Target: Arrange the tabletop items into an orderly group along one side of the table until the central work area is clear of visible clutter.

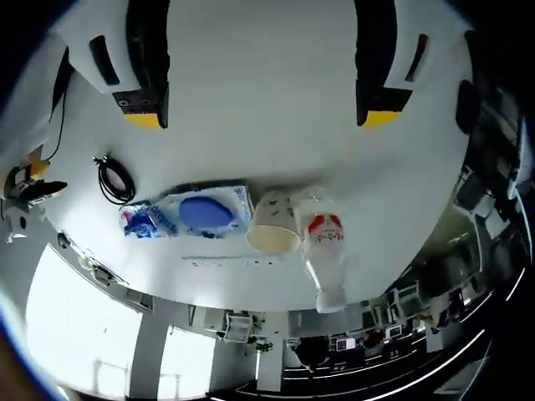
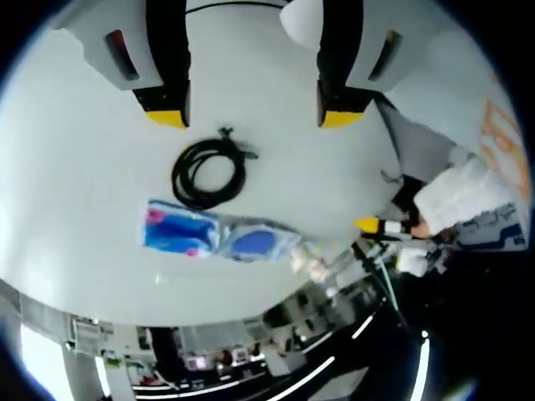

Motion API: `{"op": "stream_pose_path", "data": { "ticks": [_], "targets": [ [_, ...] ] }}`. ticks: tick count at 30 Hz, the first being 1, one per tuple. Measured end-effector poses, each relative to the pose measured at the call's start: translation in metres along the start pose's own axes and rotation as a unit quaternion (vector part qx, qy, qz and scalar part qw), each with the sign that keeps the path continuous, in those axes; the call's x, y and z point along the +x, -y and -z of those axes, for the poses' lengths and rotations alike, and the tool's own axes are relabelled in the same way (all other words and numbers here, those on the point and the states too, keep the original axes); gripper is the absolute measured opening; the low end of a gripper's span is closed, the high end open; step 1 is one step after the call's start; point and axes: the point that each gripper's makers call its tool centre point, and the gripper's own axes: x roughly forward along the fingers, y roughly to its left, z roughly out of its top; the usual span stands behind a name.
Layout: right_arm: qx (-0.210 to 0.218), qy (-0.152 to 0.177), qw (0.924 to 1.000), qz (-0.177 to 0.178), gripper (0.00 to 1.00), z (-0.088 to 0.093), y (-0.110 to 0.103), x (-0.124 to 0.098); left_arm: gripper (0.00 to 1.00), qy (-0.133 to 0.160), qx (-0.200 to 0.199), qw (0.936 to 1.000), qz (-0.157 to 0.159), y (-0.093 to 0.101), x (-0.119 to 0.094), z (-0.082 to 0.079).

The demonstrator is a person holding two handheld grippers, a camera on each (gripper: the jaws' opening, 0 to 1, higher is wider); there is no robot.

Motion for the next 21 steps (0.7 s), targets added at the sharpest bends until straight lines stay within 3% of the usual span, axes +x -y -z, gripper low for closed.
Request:
{"op": "stream_pose_path", "data": {
  "ticks": [11, 21],
  "targets": [
    [0.009, -0.006, 0.9999, 0.011, 0.61, 0.020, 0.003, -0.011, 0.95, -0.013, -0.018, 0.9993, -0.031, -0.017, -0.041, 0.039],
    [0.017, 0.002, 0.9998, 0.012, 0.60, 0.019, 0.004, -0.015, 0.94, -0.011, -0.022, 0.9990, -0.038, -0.018, -0.050, 0.044]
  ]
}}
